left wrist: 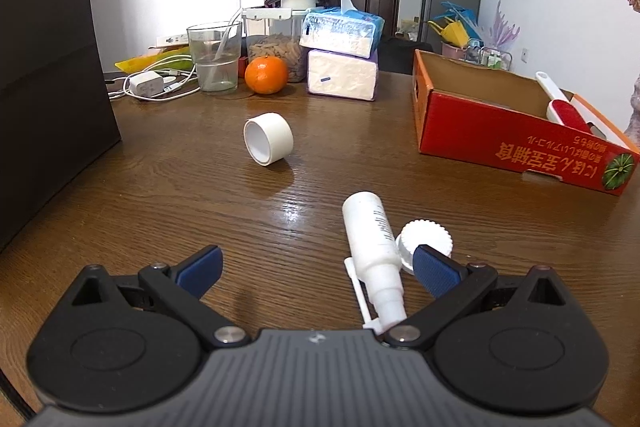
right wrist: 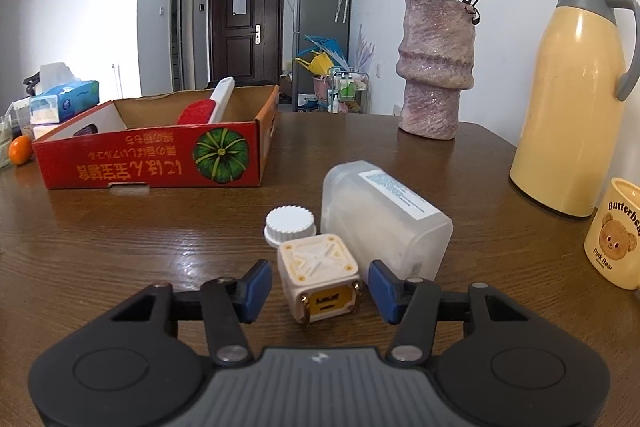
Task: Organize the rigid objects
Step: 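Grasp the white lotion bottle with the left gripper while the right grasps the beige cube, then lift the white lotion bottle and beige cube and carry both over the box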
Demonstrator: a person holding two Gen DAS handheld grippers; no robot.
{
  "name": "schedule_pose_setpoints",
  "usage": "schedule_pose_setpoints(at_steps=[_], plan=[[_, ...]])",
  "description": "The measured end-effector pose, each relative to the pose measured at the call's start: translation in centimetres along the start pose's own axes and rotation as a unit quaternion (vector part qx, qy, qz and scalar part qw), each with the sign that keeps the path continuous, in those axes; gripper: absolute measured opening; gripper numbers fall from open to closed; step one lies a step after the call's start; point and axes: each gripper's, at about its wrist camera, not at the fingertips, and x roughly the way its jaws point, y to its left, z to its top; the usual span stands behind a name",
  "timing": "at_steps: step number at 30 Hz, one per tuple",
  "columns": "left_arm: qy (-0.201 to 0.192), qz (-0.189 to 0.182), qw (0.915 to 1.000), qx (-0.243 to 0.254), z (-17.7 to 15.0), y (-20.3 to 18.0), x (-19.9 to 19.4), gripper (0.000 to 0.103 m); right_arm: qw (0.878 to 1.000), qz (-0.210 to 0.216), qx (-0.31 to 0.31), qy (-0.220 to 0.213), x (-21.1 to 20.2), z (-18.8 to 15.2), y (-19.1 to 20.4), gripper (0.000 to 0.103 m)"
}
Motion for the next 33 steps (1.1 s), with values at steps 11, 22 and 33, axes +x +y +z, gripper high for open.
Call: schedule_pose_setpoints(at_steps=[11,22,33], plan=[[0.014,0.008,0.9999,0.006,0.3,-0.3,1.6,0.103,0.999,0.020,0.000,0.034,2.4,0.8,-0.3,0.051],[0.033,0.000,0.9994,0.010,0.7,-0.9,3.1,0.063,0.998,0.026,-0.006,0.050,3.5,1.0,0.4,0.038],[0.025,-0.016,0.9994,0.019,0.8,-1.2,3.0,0.032,0.999,0.022,-0.010,0.048,3.3,1.0,1.0,0.038]])
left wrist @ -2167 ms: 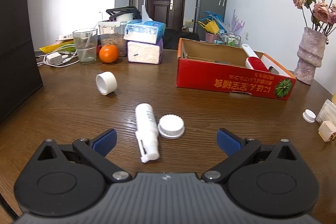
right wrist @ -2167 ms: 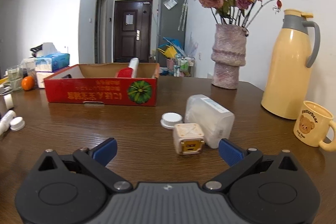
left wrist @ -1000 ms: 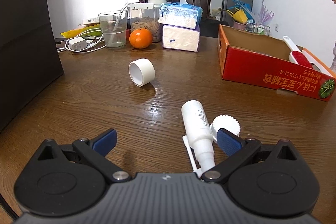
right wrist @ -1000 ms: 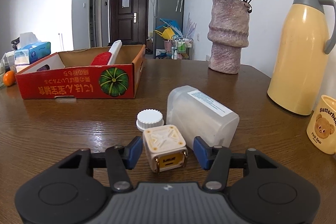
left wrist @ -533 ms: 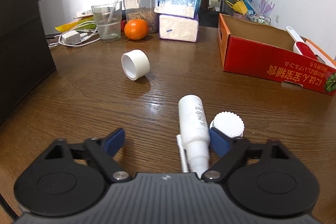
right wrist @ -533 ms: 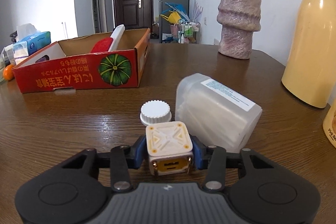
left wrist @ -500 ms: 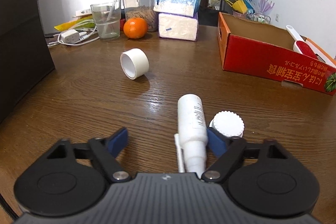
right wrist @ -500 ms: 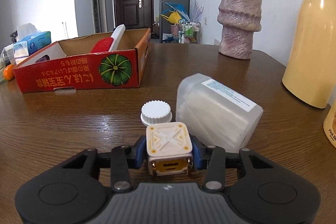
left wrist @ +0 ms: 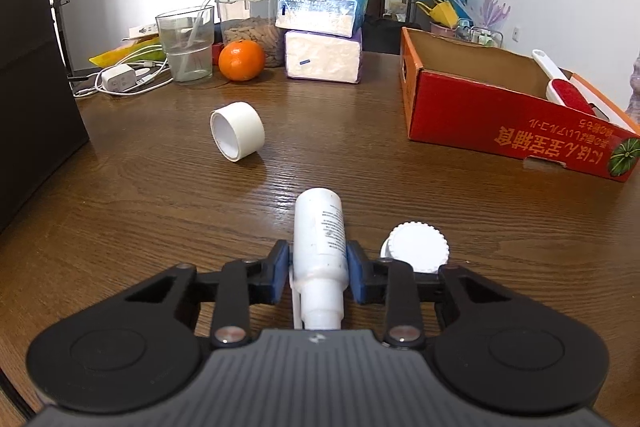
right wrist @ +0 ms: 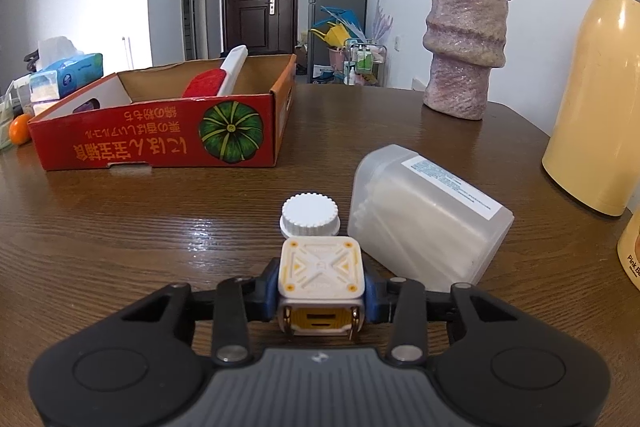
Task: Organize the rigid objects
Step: 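Lift the white lotion bottle and beige cube and carry both over the box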
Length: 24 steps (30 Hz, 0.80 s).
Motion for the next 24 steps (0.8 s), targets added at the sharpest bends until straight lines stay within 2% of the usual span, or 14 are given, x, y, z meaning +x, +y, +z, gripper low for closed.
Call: schedule_pose_setpoints(at_steps=[10,24], plan=[[-0.010,-0.005,0.9999,-0.004,-0.1,0.1,-0.7,0.029,1.000,-0.009,0.005,-0.008,-0.5,-0.1,0.4,0.038],[-0.055,-0.031,0.9979,-0.016,0.0,-0.5,-3.7,0.029,0.998,-0.012,0.022,-0.060,-2.9,-0.6,1.8,0.038]])
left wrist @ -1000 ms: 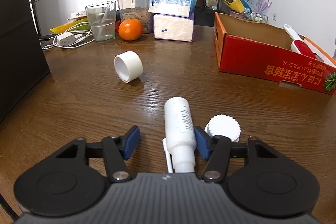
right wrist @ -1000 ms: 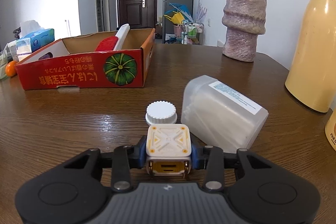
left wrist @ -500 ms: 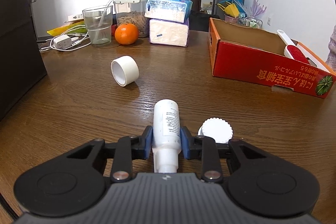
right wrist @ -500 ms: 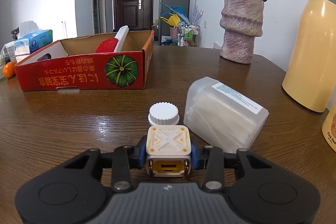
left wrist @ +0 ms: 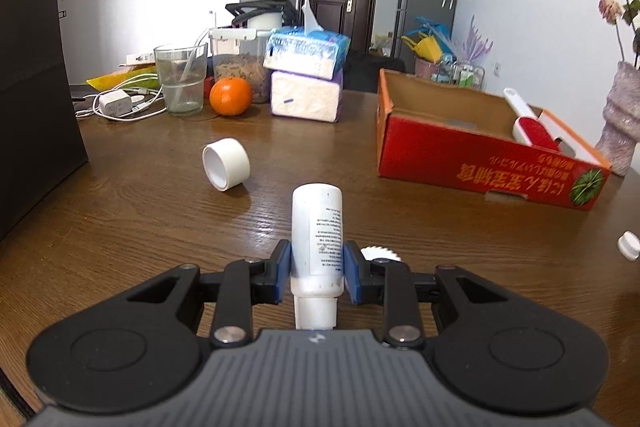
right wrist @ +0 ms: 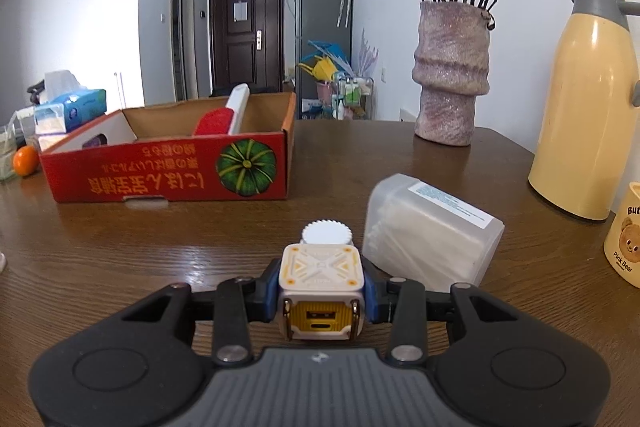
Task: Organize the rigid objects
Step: 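Lift the white lotion bottle and beige cube and carry both over the box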
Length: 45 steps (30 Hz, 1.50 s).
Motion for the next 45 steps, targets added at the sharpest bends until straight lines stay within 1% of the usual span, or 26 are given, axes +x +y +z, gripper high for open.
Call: schedule_pose_setpoints(at_steps=[8,19,29,37,45], plan=[[-0.025,-0.020,0.9994,-0.017,0.1,-0.6,-1.8,0.029,0.999,0.020,0.014,-0.026,-1.7,0.0,1.3,0.038],[-0.043,-0.043,0.9981,-0.012,-0.1,-2.5,-3.7,0.029,0.998,0.047,0.023,-0.039,-3.3,-0.2,3.6,0.038],[-0.056,-0.066,0.9962,-0.005,0.4,-4.3,-5.2,0.029,0.995,0.078,0.025,-0.051,-4.5,0.3,5.8,0.038],[-0.068,-0.076,0.9948,0.003,1.7,-5.6,-5.9,0.029,0.994,0.089,0.026,-0.065,-5.0,1.4,6.8,0.038],[-0.083,-0.086,0.9927,0.011,4.0,-7.6,-5.7,0.029,0.992,0.094,0.027,-0.079,-5.0,2.9,7.7,0.038]])
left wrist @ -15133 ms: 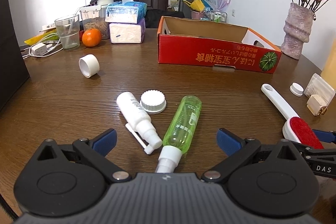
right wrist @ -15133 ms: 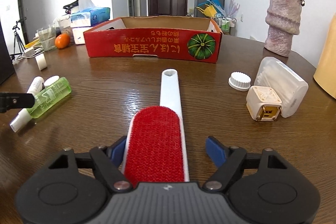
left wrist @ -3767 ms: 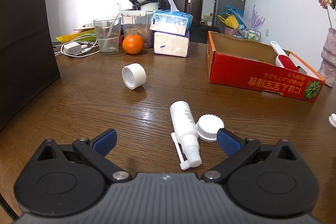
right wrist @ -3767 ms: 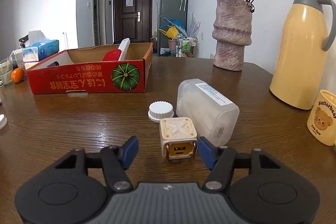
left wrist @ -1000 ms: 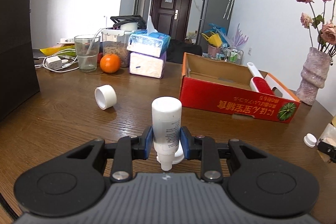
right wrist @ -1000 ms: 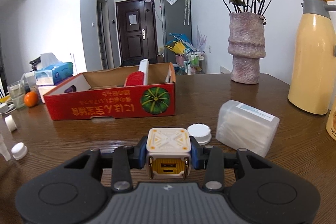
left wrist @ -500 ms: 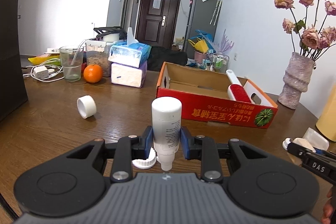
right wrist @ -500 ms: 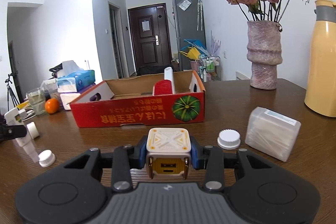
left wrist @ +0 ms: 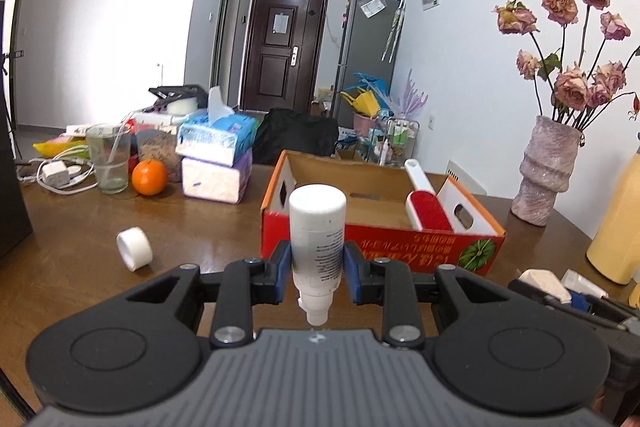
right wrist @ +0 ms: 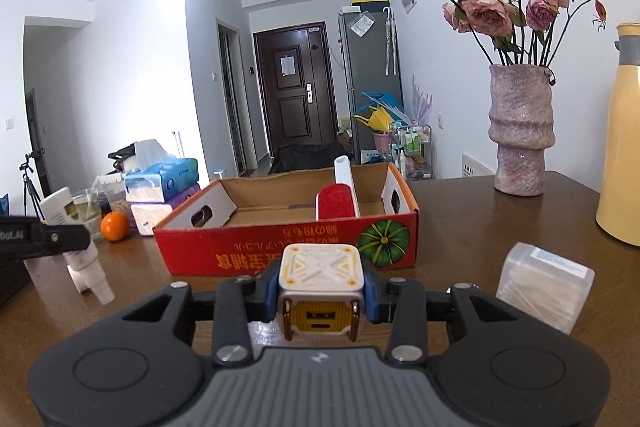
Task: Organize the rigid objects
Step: 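Lift the white lotion bottle and beige cube and carry both over the box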
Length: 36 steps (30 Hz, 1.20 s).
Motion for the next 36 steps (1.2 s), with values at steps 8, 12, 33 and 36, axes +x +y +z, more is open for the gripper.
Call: schedule_pose_setpoints(at_steps=[8,12,33,36], plan=[[-0.011,-0.008,0.9999,-0.003,1.7,-1.6,1.4,0.029,1.000,0.002,0.008,-0.011,1.3,1.3,0.3,0.038],[-0.016,-0.010,0.9998,-0.003,2.1,-2.2,2.4,0.029,1.000,0.003,0.011,-0.016,2.2,1.9,0.3,0.038],[-0.002,0.013,0.9997,-0.020,4.1,-1.1,8.4,0.029,0.999,0.019,0.020,-0.024,8.1,4.1,0.8,0.038],[-0.003,0.011,0.9998,-0.019,4.4,-1.3,9.1,0.029,0.999,0.018,0.020,-0.022,8.9,4.3,0.6,0.038]])
